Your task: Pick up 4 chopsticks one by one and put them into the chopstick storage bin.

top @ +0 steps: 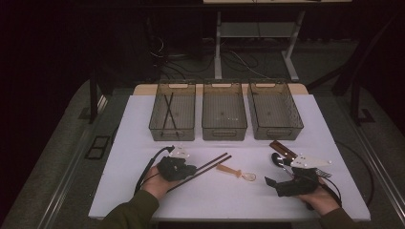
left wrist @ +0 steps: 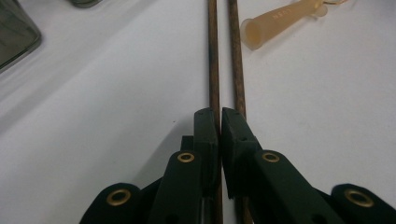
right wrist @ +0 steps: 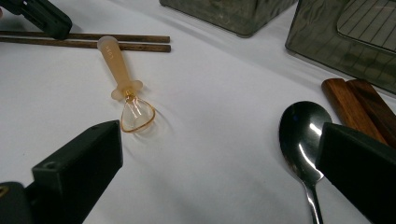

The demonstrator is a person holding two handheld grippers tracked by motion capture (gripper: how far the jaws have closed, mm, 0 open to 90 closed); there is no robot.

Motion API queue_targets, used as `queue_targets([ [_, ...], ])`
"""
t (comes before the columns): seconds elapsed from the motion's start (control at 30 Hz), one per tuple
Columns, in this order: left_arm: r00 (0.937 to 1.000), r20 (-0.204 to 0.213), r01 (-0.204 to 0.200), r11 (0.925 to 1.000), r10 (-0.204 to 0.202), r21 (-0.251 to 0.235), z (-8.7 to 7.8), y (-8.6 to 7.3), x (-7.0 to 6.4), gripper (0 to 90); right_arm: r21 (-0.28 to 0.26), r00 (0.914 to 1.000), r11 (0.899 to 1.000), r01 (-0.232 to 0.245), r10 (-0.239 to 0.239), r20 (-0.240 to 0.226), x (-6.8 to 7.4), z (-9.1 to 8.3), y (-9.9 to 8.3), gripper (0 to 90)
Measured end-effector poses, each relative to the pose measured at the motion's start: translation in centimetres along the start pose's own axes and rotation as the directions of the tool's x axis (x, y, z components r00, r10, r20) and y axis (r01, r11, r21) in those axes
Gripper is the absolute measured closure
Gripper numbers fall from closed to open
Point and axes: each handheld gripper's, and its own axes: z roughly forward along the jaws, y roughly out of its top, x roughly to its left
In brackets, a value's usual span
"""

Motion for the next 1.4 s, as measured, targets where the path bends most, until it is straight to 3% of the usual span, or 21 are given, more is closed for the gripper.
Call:
queue_targets([
  [0.73, 0.9993, 0.027, 0.027, 0.9995, -0.027, -0.017, -2.4, -0.2, 0.6, 85.4, 0.015, 0.9997, 1.0, 0.025, -0.025, -0.006, 0.4, 0.5, 0.0, 0.5],
  [0.93, 0.9994, 0.028, 0.022, 0.9986, -0.021, -0.049, -3.5, -0.4, 0.7, 85.4, 0.012, 0.9997, 1.0, 0.026, -0.026, -0.003, 0.3, 0.4, 0.1, 0.5],
  [1.4, 0.9967, -0.003, 0.081, 0.9886, -0.082, -0.127, -6.2, -1.2, 2.2, 85.4, 0.013, 0.9996, 1.0, 0.028, -0.028, -0.005, 0.4, 0.3, 0.1, 0.5],
])
